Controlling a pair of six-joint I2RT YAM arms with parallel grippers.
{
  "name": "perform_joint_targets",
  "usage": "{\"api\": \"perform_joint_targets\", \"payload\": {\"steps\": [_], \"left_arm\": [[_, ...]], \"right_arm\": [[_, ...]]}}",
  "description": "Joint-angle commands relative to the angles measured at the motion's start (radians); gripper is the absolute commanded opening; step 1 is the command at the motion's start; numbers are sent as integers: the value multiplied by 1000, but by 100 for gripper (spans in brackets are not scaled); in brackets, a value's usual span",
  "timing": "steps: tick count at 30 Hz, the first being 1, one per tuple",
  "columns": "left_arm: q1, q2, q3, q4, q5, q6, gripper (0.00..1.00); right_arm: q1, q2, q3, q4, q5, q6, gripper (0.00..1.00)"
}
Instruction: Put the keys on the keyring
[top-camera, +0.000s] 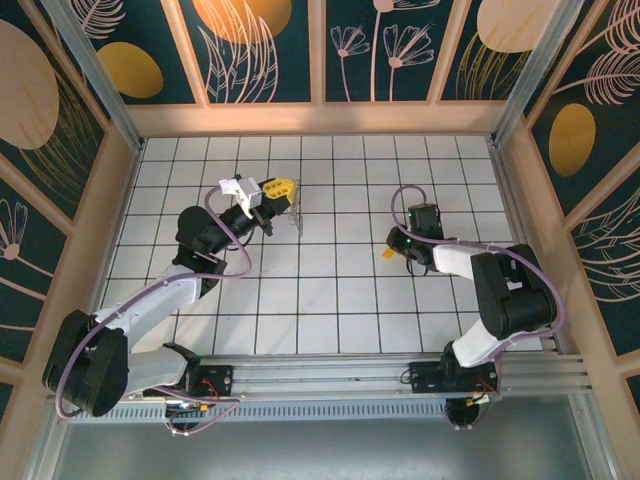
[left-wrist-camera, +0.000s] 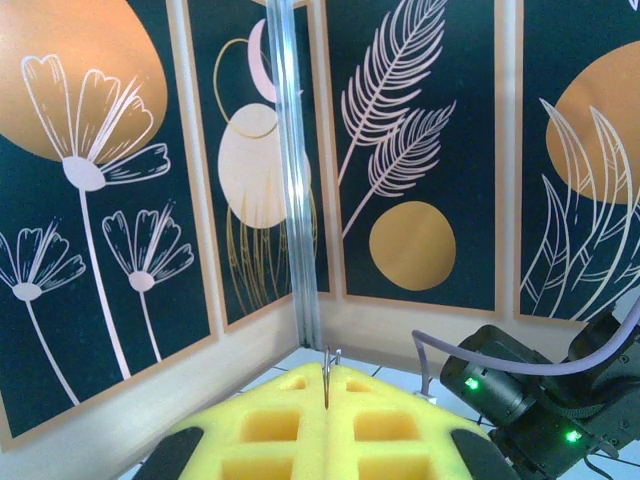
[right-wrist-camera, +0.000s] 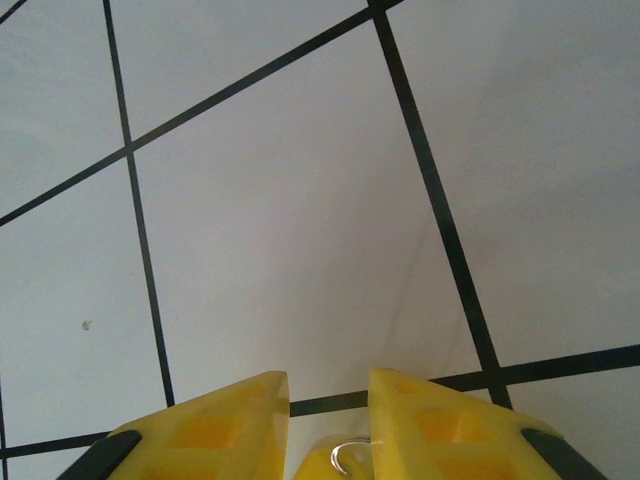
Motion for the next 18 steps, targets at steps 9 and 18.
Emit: {"api": "perform_joint_targets", "payload": {"steps": [9,18], "left_arm": [[-5,-3,0,80,25,-26,0],[-5,-2,1,80,25,-30,0]], "right_arm": [[13,-1,-6,-27,44,-6,25],[27,-8,-21,-33,53,-9,23]]}}
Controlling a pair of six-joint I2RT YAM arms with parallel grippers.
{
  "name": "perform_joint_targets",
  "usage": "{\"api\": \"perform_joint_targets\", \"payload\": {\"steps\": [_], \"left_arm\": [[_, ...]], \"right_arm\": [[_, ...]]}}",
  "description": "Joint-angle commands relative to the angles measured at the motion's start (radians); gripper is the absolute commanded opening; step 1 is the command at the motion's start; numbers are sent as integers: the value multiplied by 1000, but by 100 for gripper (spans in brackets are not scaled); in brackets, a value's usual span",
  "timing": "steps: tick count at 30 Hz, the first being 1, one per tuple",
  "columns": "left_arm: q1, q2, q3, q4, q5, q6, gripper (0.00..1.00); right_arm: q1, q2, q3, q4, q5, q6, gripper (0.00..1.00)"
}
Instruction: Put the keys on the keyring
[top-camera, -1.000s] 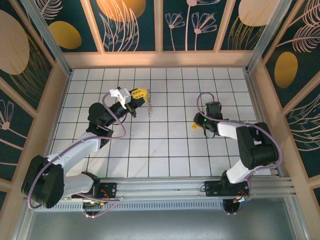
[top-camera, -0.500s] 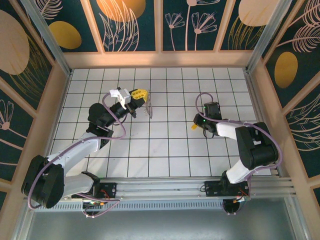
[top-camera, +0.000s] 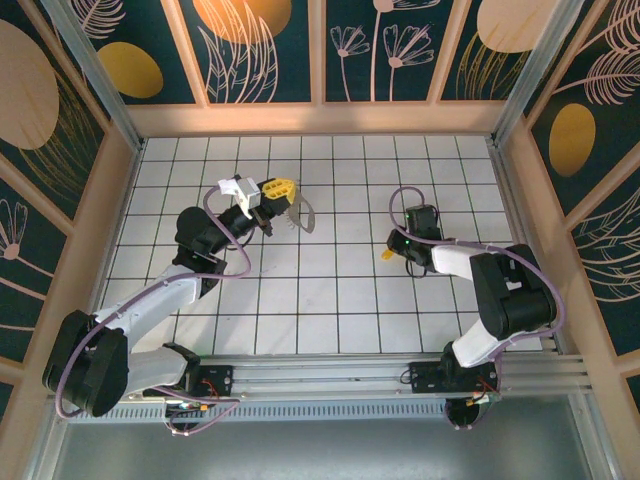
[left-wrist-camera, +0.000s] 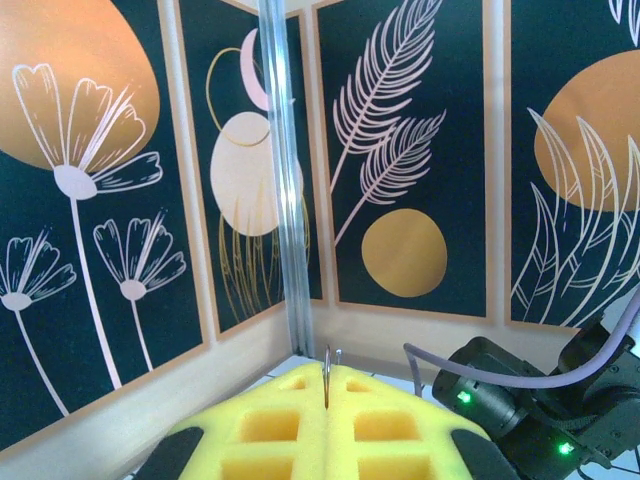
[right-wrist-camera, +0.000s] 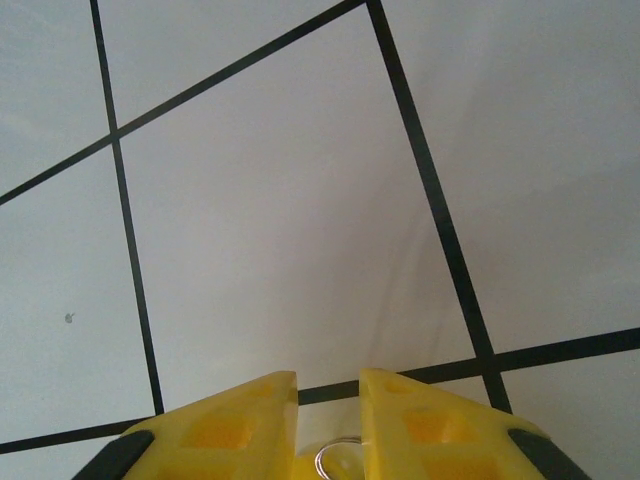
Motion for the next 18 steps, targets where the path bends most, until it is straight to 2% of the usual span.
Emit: {"api": "perform_joint_targets", "payload": {"steps": [1,18], "left_arm": [[-5,-3,1,59,11,-15,0],[-5,11,3,64,14,-26,0]], "right_arm": [[11,-7,-18,-25,30,-6,23],[26,4,-23,-14,39,-26,24]]}}
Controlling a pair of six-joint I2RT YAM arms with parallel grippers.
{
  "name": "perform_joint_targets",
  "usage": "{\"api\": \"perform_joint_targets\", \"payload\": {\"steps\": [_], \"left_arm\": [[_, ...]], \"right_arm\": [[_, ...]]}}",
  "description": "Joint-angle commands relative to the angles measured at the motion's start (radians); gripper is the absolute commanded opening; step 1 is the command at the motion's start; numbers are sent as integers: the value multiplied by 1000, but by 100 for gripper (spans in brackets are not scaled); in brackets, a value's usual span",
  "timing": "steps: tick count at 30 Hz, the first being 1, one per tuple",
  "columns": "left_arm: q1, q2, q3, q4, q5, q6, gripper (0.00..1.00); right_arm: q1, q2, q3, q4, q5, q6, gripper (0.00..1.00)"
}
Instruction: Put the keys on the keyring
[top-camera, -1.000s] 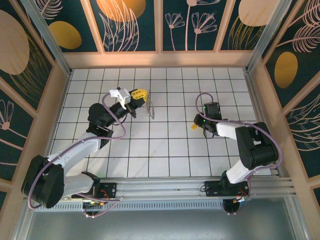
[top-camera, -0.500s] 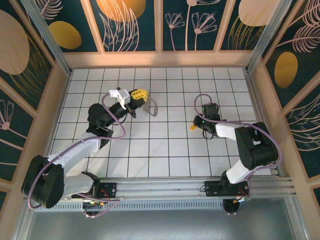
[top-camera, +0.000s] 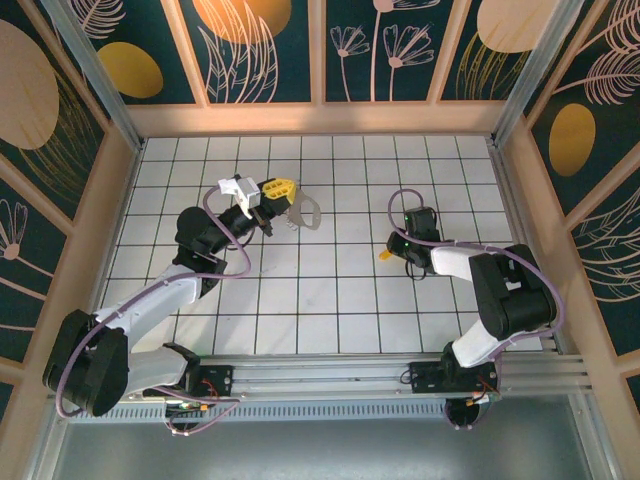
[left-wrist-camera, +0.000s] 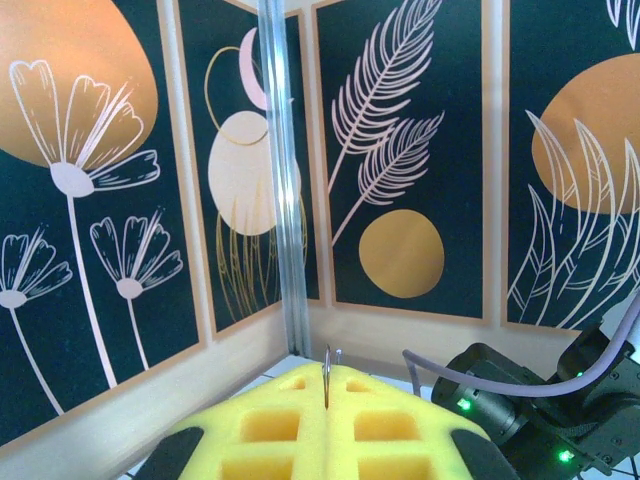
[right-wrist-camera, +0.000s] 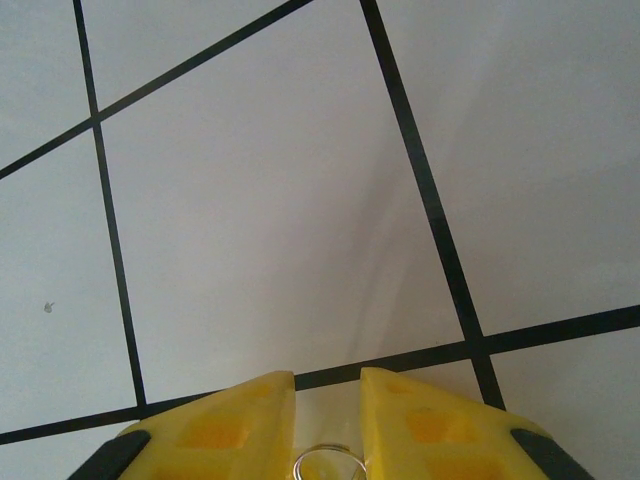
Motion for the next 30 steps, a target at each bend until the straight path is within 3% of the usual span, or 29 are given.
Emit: {"api": "perform_joint_targets", "payload": {"steps": [1,5,10,30], "left_arm": [[-5,5,1,58,10,-13,0],[-5,6,-1,54,7,-10,0],[-5,8,1,49,7,-7,0],[-5,28,10,56,15,-14,0]], "right_arm": [[22,6,-11,-13,20,-29,24],[35,24,3,-14,21,-32,17],[41,24,12,-17,18,-32,0],[56,-126,16,-43,-23,-4,0]]}}
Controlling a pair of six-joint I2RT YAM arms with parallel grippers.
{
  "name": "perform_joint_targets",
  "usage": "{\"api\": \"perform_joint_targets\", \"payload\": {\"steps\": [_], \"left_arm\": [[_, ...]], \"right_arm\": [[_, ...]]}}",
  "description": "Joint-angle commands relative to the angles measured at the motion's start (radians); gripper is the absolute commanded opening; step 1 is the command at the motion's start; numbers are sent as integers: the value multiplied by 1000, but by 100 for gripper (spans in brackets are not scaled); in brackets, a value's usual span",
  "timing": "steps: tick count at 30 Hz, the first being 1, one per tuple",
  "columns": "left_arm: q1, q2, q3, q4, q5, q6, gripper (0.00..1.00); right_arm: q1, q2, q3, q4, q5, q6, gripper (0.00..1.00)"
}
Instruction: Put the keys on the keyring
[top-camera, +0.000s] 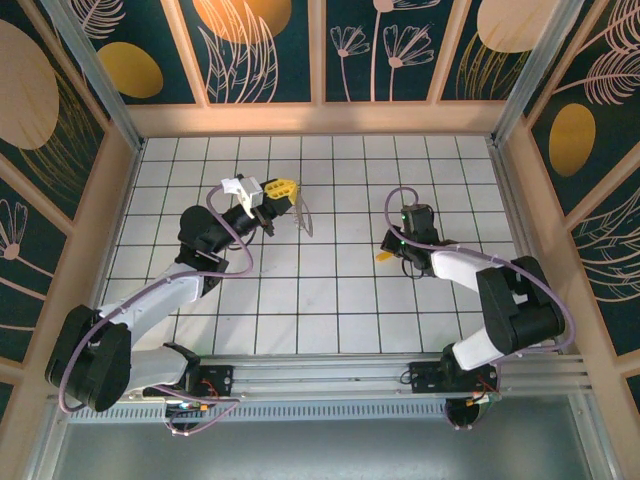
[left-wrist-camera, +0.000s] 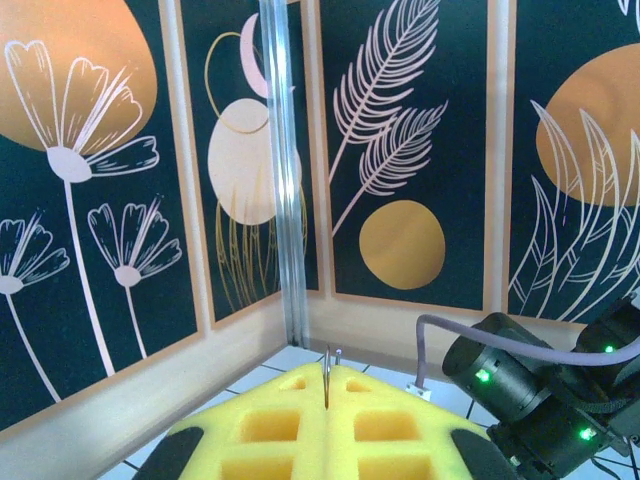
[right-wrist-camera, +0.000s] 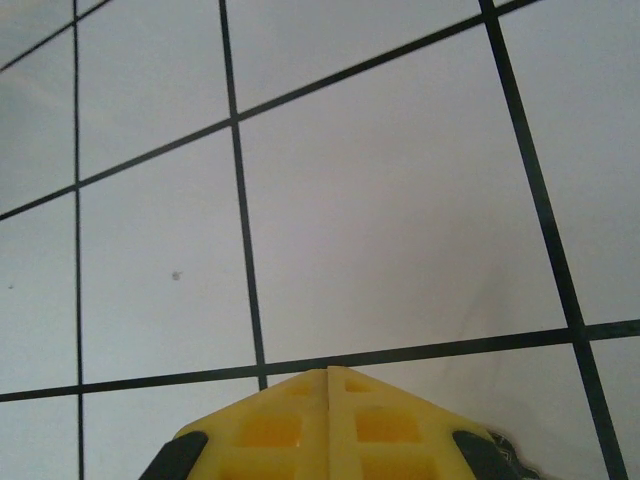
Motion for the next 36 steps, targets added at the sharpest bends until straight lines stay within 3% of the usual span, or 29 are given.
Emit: {"api": "perform_joint_targets", "payload": {"steps": [1,6,9,12,21,36], "left_arm": [[-5,6,8,53,14,-14,0],[-5,11,7,53,16,-14,0],[-5,12,11,49,21,-14,0],[-6,13,13,47,23,-14,0],[-5,25,20,50,28,-19,0],[-6,27,10,60,26,-26,0]], "right_arm": [[8,-30,11,-26,6,16,0],[9,-46,-5,-40,37,25,1],[8,-62,-19,-47,37,40,17],[11,-95,-46,-55,25,61,27],[72,-201,-162,-80,12,131,42],[81,-113,-165,-25,30,157,44]]}}
